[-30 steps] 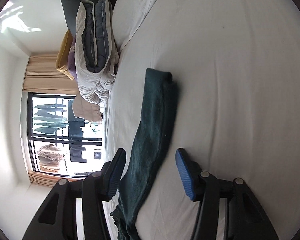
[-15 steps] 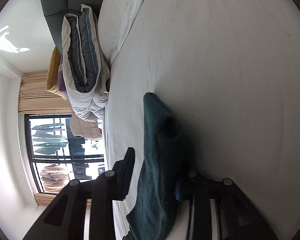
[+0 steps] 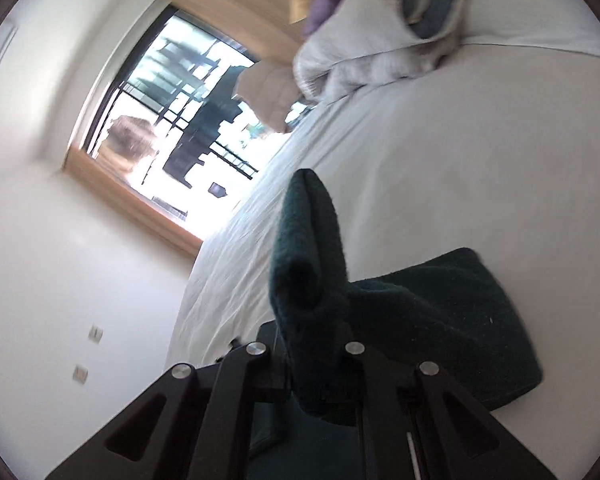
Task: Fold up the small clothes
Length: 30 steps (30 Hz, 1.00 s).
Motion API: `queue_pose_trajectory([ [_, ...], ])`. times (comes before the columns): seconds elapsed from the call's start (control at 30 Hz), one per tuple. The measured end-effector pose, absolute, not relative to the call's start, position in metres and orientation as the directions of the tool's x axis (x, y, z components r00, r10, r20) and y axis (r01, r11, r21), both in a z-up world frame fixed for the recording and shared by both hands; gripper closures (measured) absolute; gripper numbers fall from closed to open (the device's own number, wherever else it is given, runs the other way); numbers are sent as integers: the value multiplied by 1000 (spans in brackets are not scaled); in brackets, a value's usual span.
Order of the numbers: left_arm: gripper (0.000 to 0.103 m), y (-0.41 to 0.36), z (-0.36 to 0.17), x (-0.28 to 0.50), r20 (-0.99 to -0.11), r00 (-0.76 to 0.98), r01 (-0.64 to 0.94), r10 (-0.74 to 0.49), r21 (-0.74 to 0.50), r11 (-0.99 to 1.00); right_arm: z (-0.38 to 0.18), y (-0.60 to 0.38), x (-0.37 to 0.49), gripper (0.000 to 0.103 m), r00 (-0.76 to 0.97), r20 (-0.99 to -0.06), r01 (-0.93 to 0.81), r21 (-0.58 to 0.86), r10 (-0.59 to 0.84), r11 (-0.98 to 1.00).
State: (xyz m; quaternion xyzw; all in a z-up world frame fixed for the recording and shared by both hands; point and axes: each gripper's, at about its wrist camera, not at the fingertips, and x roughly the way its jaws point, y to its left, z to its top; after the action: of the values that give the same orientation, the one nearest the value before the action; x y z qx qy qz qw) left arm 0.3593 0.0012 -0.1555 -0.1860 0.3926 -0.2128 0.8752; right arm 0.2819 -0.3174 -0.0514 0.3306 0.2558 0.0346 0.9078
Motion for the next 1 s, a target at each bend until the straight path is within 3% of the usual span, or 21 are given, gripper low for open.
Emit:
queue_pose_trajectory([
  [0.07, 43, 13, -149, 358, -581, 605, 197, -544, -552, 810, -53, -262, 299, 91, 845, -462, 43, 563, 271, 825],
  [0.23, 25, 40, -125, 363, -484, 623, 166, -615, -687, 708, -93, -168, 336, 91, 753, -548, -31, 523, 364, 852],
  [0.33, 20, 50, -115, 375, -463, 619, 166, -634, -712, 682, -126, -133, 357, 88, 673, -645, -51, 448, 362, 893],
  [0.4, 16, 53, -118, 384, -485, 597, 137, -638, -723, 678, -151, -122, 363, 66, 595, -700, -48, 460, 395, 887],
  [0.43, 16, 53, -120, 388, -503, 578, 121, -643, -726, 677, -156, -123, 360, 63, 584, -693, -51, 488, 422, 872],
  [0.5, 16, 50, -127, 394, -534, 536, 102, -654, -727, 679, -158, -134, 351, 45, 602, -652, -48, 547, 461, 836],
  [0.57, 16, 44, -133, 396, -560, 505, 88, -657, -723, 685, -149, -155, 343, 35, 643, -599, -31, 603, 478, 797],
  [0.7, 16, 28, -139, 401, -591, 456, 78, -666, -718, 691, -139, -190, 311, 32, 706, -521, -14, 667, 480, 745],
  [0.83, 16, 21, -131, 405, -580, 461, 87, -672, -724, 684, -142, -206, 290, 31, 704, -522, -2, 676, 481, 737],
  [1.0, 16, 3, -145, 414, -688, 374, 83, -621, -643, 762, -156, -210, 269, 31, 710, -503, 11, 708, 492, 706],
])
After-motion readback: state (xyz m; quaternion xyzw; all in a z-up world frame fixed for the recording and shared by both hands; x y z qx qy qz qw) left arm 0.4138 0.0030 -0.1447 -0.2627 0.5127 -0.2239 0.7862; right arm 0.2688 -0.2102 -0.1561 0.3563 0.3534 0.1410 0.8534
